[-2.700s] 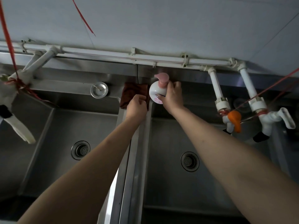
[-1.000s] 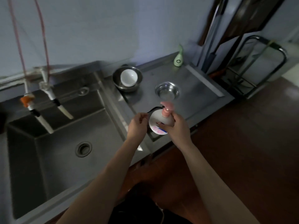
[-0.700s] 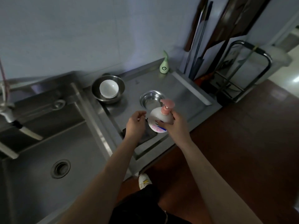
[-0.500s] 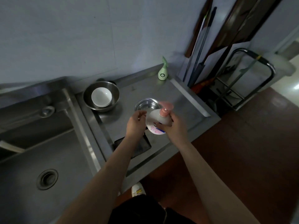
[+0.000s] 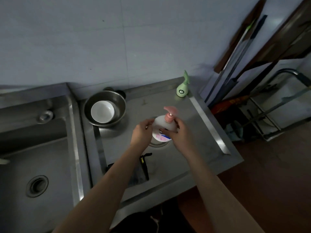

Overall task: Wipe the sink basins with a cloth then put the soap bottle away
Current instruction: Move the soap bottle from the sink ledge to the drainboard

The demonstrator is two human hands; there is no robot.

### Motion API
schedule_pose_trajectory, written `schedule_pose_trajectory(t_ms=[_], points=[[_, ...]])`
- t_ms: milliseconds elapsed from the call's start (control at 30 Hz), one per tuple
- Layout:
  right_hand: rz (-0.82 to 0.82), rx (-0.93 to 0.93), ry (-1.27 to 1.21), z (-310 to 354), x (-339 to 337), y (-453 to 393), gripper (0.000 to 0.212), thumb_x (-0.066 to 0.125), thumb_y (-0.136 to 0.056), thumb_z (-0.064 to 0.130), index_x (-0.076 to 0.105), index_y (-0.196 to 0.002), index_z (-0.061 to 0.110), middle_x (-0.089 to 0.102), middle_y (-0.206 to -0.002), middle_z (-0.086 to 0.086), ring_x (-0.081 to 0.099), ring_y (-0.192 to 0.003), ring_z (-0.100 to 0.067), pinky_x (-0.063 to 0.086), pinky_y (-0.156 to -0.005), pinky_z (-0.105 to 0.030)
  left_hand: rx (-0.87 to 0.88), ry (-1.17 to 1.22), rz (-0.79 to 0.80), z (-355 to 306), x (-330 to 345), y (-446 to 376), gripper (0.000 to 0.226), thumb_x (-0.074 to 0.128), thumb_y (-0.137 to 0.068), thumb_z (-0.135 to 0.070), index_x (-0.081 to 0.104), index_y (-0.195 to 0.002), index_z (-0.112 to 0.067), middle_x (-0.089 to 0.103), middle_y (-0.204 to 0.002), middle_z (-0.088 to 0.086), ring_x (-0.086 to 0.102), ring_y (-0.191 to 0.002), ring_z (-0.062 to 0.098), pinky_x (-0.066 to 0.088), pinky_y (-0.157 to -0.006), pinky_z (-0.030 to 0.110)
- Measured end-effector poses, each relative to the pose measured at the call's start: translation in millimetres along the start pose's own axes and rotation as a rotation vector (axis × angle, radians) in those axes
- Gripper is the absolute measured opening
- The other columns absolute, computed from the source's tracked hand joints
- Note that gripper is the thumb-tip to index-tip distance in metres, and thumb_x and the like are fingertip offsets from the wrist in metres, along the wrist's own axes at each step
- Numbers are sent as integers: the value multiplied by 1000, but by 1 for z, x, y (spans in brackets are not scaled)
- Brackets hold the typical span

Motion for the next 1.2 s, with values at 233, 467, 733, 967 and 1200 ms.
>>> schedule_pose_trajectory(t_ms=[233,467,733,967,1200], points=[[130,-91,107,-13,-12,-106,73,84,-64,57,65,-130,33,61,-120,2,63,-110,-13,56,-96,-40,-124,0,-105,-10,34,-70,43,48,-95,-16,65,-133,-27,72,-118,-1,67,-99,17,49,-76,22],[241,-107,193,-41,-16,-199,68,88,-66,53,66,-128,33,67,-115,3,65,-107,-15,56,-94,-40,-235,36,-107,-13,73,-137,45,47,-92,-12,64,-130,-28,73,-113,-2,65,-85,7,48,-64,11],[249,-52,172,-61,-6,-284,59,91,-74,31,65,-127,22,66,-102,16,63,-98,-11,46,-81,-25,-276,7,-103,0,104,-210,52,46,-89,-15,63,-133,-35,74,-111,-2,66,-103,21,42,-77,27],[257,-95,155,-77,16,-345,48,88,-76,25,71,-120,21,74,-104,5,68,-95,-17,53,-82,-34,-303,-39,-77,6,108,-277,51,45,-94,-14,59,-139,-34,69,-125,1,62,-112,25,40,-86,27],[250,-60,178,-104,36,-382,58,82,-78,26,64,-133,23,71,-118,-1,67,-106,-21,56,-93,-39,-277,-3,-43,17,117,-315,62,36,-78,-27,64,-133,-36,72,-119,0,65,-110,24,48,-93,33]])
Point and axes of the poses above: each hand's wrist, its own y-axis away from the middle knuckle, its own x-axis out of the palm, z = x × y, the point moved 5 cm from there along -y, towards the middle knuckle
